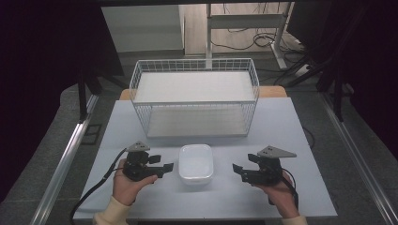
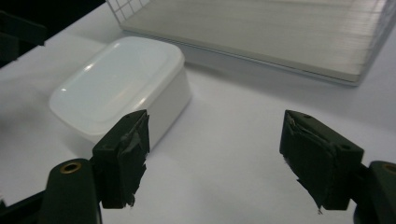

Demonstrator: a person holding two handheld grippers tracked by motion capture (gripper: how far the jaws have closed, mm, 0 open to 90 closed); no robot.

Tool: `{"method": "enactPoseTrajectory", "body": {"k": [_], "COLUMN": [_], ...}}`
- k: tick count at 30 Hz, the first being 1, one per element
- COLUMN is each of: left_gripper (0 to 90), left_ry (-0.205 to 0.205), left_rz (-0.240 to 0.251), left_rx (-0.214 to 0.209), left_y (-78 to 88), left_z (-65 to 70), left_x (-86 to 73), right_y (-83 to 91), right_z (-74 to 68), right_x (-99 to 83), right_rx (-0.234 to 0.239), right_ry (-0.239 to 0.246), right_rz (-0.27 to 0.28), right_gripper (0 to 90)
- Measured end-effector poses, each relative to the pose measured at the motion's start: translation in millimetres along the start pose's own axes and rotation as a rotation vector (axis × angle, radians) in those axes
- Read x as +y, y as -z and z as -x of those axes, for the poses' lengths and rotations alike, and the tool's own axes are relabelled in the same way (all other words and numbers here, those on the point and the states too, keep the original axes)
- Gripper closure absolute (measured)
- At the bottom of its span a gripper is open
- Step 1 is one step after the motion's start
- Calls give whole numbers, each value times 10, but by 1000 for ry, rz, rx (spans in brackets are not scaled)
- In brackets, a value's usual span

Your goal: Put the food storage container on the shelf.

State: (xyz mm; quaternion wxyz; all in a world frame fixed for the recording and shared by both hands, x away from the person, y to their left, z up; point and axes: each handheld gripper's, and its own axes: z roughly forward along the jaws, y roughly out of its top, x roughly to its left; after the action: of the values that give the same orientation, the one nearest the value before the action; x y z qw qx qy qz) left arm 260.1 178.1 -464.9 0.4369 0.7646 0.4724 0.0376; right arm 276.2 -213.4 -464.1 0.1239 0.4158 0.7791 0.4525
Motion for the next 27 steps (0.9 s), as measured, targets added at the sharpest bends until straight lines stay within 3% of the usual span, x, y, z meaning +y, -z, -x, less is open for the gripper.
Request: {"method": "enactPoseTrajectory", "body": {"k": [6, 9, 16, 19, 27], "left_gripper": [343, 352, 364, 366, 382], "left_ry": [64, 86, 152, 159, 156], "left_rz": [15, 11, -27, -41, -64], "left_rx": [-55, -76, -133, -135, -160], "left_y": [5, -21, -268, -327, -454], "left_z": [-51, -70, -183, -203, -209], "left_x": [76, 92, 143, 133, 88], "right_y": [-76, -177, -455, -528, -619], "right_z": [-82, -145, -283, -288, -280], "right_x": [118, 187, 297, 278, 260], "right_rx": [40, 60, 121, 148, 161], "right_ry": [-51, -50, -62, -82, -108], "right_rz": [-10, -28, -81, -84, -96], "right_gripper": [274, 280, 294, 296, 310]}}
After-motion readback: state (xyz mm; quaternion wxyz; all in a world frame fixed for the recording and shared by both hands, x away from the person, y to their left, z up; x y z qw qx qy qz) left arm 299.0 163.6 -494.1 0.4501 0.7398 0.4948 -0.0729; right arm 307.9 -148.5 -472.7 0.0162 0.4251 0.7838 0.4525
